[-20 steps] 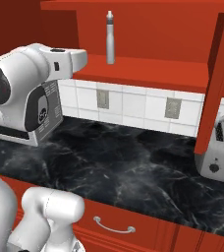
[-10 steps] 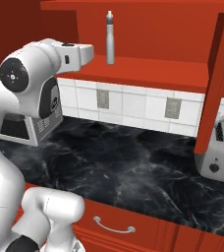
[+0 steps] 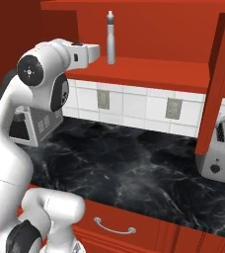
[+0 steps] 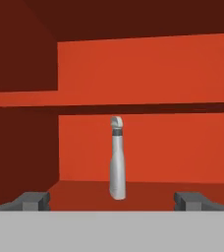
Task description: Move the cutting board and knife to the sink. Then move spray from the cabinet to the counter.
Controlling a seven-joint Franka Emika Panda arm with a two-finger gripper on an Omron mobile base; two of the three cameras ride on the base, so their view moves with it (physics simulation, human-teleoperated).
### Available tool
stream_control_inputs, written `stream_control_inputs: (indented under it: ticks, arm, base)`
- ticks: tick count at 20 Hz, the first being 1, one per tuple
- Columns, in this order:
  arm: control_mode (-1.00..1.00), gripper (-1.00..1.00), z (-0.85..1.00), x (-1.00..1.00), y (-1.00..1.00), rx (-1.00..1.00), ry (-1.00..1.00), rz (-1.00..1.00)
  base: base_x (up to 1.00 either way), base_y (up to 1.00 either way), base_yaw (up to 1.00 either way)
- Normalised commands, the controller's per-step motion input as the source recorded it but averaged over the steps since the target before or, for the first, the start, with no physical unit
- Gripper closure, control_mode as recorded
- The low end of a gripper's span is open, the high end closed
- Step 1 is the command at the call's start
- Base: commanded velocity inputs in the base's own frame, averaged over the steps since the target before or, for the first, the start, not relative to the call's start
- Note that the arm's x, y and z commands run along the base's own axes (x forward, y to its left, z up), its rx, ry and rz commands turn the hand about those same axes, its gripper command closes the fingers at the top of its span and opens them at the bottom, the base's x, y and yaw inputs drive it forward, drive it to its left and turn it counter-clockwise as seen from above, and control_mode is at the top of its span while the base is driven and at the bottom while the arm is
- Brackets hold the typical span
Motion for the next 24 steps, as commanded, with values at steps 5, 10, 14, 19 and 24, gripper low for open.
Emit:
stream_control_inputs:
  ticks: [5,10,14,19,24]
  arm:
    - [-1.00,-1.00,-0.09,0.48,0.00,0.01,0.00,0.00]
    - [-1.00,-1.00,0.00,0.50,-0.05,0.00,-0.01,0.00]
    - [-1.00,-1.00,0.00,0.41,-0.09,0.00,-0.01,0.00]
    - [-1.00,-1.00,0.00,0.28,-0.13,0.00,0.00,0.00]
    - [-1.00,-1.00,0.00,0.29,-0.03,0.00,0.00,0.00]
  base:
    - [0.00,0.00,0.00]
    - [0.00,0.00,0.00]
    - [0.00,0.00,0.00]
    - [0.00,0.00,0.00]
    - [0.00,0.00,0.00]
